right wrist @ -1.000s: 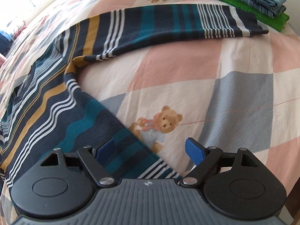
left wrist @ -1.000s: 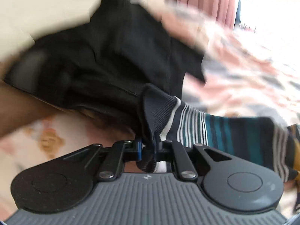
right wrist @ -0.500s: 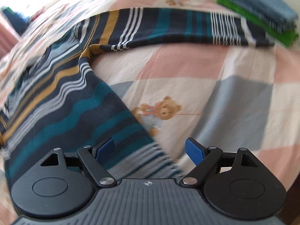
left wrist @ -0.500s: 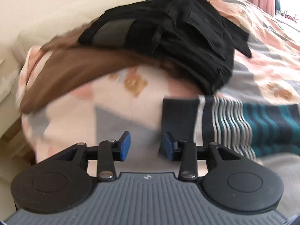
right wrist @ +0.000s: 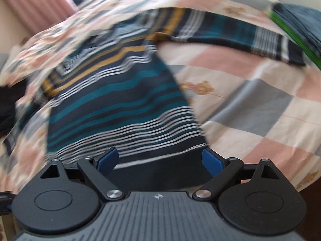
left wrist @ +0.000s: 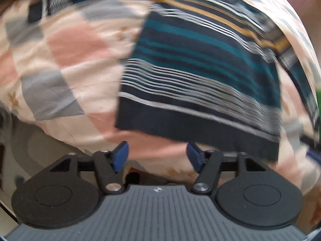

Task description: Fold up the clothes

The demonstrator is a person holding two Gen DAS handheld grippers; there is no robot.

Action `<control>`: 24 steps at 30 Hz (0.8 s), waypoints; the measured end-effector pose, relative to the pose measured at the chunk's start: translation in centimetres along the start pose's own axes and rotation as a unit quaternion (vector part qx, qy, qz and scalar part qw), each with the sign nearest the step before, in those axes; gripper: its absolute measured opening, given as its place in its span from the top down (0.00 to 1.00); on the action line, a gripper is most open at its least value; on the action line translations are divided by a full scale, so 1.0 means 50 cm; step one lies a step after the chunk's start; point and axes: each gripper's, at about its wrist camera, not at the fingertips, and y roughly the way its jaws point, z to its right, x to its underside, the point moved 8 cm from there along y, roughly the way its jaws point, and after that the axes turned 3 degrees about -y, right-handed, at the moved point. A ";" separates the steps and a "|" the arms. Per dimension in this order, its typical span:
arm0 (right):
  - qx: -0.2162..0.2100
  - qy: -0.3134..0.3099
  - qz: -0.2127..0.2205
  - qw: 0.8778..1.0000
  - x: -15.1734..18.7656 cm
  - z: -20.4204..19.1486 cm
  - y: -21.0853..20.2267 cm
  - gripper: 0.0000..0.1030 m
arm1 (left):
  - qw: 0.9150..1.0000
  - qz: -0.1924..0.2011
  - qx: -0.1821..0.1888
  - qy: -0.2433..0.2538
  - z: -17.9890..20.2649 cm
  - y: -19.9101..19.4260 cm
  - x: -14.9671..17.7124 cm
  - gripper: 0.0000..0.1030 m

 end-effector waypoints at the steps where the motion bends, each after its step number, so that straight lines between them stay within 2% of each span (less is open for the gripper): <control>1: -0.006 -0.016 -0.003 1.000 0.002 -0.016 -0.020 0.05 | 1.000 0.004 -0.001 0.011 0.018 -0.020 0.013 0.30; 2: -0.012 -0.034 -0.006 0.999 0.005 -0.030 -0.039 0.04 | 1.000 0.008 0.000 0.020 0.037 -0.041 0.026 0.30; 5: -0.014 -0.090 -0.004 0.996 0.021 -0.066 -0.099 0.02 | 0.998 0.027 -0.008 0.049 0.078 -0.087 0.054 0.21; 9: 0.005 -0.139 -0.030 0.990 0.062 -0.084 -0.139 0.02 | 0.997 0.039 -0.020 0.063 0.103 -0.116 0.078 0.20; 17: -0.003 -0.117 -0.080 0.990 0.140 -0.072 -0.187 0.02 | 0.996 0.042 -0.021 0.079 0.129 -0.172 0.126 0.18; 24: 0.010 -0.128 -0.074 0.989 0.146 -0.067 -0.227 0.02 | 0.995 0.049 -0.020 0.084 0.141 -0.201 0.134 0.17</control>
